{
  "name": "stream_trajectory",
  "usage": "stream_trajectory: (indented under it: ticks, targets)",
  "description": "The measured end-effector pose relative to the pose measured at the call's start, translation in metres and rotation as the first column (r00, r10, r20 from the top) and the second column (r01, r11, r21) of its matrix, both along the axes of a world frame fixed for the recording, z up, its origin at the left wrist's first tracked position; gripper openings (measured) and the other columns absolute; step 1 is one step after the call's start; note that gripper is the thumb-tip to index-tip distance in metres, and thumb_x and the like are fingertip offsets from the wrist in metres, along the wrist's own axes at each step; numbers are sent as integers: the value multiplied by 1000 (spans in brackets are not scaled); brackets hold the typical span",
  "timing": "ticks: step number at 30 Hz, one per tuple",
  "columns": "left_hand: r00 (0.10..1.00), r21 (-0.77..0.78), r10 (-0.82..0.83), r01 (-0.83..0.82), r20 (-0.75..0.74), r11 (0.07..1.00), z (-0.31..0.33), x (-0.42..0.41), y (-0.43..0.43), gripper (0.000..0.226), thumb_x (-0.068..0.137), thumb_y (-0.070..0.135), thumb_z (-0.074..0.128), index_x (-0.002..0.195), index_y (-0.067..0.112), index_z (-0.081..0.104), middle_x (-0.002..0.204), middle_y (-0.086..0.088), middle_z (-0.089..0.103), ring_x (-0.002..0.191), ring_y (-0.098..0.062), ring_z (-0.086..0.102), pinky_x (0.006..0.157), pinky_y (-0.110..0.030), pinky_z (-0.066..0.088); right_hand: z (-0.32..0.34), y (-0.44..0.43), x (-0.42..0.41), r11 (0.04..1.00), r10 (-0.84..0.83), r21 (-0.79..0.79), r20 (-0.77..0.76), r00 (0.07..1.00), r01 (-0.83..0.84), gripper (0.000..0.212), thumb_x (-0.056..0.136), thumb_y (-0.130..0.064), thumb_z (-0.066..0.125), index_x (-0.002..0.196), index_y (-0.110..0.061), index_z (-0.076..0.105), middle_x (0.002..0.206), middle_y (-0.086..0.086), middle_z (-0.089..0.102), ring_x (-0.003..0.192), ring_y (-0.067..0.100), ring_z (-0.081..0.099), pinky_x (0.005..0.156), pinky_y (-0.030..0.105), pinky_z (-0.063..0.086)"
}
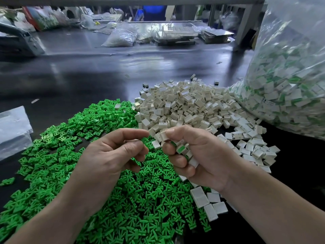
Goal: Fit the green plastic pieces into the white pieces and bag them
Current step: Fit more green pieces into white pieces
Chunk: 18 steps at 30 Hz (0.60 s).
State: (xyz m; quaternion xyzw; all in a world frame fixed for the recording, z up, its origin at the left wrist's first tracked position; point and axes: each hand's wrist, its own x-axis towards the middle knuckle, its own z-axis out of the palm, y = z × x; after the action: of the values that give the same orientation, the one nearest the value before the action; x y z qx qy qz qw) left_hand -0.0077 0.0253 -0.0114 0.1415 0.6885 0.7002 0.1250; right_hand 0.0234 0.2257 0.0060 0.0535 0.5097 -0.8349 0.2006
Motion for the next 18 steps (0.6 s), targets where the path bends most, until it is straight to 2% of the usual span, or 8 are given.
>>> stream_trajectory:
  ticks: [5, 8, 11, 13, 18]
  targets:
    - [997, 103, 55, -60, 50, 993, 0, 2, 6, 6, 75, 22, 72, 81, 26, 73, 88, -16, 74, 75, -25, 71, 56, -26, 55, 1, -4, 4, 991, -40, 126, -4, 999, 40, 16, 97, -26, 57, 84, -19, 63, 64, -1, 55, 42, 9, 41, 35, 17, 29]
    - [996, 55, 89, -89, -2, 995, -2, 4, 6, 12, 72, 29, 77, 81, 23, 72, 78, -6, 70, 70, -20, 66, 59, -27, 53, 2, -6, 6, 977, -40, 207, -47, 998, 49, 14, 96, -28, 59, 86, -19, 63, 64, -1, 54, 41, 11, 40, 38, 16, 28]
    - [995, 142, 78, -86, 64, 986, 0, 5, 7, 7, 73, 26, 74, 78, 22, 71, 65, -5, 58, 57, -16, 54, 50, -25, 48, 2, -10, 8, 959, -33, 274, -124, 992, 66, 15, 96, -28, 62, 84, -21, 64, 63, 0, 54, 40, 12, 40, 38, 16, 29]
    - [993, 207, 40, -62, 108, 976, 2, 6, 8, 5, 71, 24, 73, 76, 22, 71, 68, -6, 62, 57, -16, 57, 47, -25, 48, 2, -12, 10, 951, -34, 296, -181, 983, 87, 15, 97, -28, 63, 85, -19, 65, 63, 0, 54, 38, 12, 41, 36, 16, 30]
    - [993, 220, 17, -42, 113, 975, 3, 10, 12, 8, 76, 15, 74, 73, 22, 73, 75, -14, 69, 59, -19, 64, 46, -25, 50, -1, -11, 11, 914, -39, 379, -277, 960, 146, 17, 98, -31, 63, 90, -16, 67, 65, 0, 55, 40, 12, 44, 36, 19, 34]
